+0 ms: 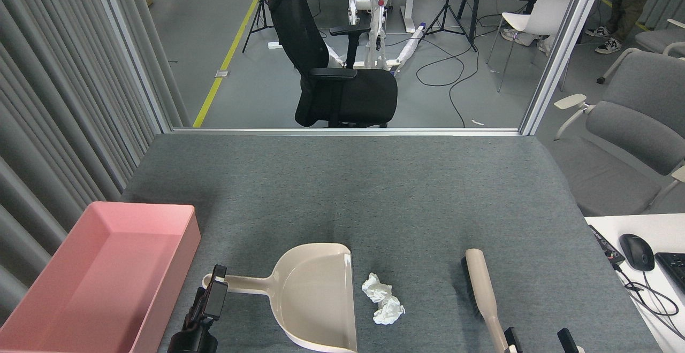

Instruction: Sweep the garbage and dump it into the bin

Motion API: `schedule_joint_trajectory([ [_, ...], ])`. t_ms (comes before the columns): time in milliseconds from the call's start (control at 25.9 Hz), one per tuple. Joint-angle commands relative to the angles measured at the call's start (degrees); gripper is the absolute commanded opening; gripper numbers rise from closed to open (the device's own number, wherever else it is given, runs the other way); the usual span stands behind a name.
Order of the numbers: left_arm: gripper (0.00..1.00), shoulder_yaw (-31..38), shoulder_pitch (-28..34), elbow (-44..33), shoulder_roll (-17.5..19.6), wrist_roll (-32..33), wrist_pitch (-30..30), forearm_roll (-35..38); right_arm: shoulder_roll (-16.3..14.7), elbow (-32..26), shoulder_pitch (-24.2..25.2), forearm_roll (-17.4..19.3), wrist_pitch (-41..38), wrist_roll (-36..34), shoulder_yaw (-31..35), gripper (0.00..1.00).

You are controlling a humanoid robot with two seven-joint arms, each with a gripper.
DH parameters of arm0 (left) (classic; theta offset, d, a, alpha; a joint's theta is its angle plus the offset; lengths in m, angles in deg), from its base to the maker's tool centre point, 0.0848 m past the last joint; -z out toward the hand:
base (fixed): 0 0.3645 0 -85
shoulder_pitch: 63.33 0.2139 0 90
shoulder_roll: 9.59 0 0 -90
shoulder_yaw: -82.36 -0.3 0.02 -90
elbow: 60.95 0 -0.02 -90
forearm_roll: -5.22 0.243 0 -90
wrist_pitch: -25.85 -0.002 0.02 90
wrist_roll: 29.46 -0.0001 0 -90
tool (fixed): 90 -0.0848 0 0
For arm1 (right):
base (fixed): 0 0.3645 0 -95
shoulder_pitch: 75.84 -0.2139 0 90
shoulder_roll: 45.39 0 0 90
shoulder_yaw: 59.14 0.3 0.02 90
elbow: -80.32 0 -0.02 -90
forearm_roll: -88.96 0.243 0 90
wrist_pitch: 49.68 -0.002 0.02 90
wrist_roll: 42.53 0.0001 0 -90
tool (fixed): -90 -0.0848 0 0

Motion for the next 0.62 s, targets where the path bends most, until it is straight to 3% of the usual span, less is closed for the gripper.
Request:
schedule_joint_trajectory([
  [0,1.0,0.0,-1.6,2.2,0.0,-0.1,0.7,0.1,0.1,0.0,0.2,0.0,-0.4,0.0,0.0,0.99],
  [270,0.99,0.0,-2.0,2.2,0.0,-0.2,0.9,0.1,0.3,0.0,1.8,0.0,-0.3,0.0,0.0,0.99],
  [425,0.91,-0.1,-2.0,1.9,0.0,-0.5,1.0,0.1,0.3,0.0,2.1,0.0,-0.2,0.0,0.0,0.99],
  [580,0.75,-0.2,-1.9,1.7,0.0,-0.5,1.7,0.3,0.3,0.0,2.1,0.0,-0.2,0.0,0.0,0.99],
])
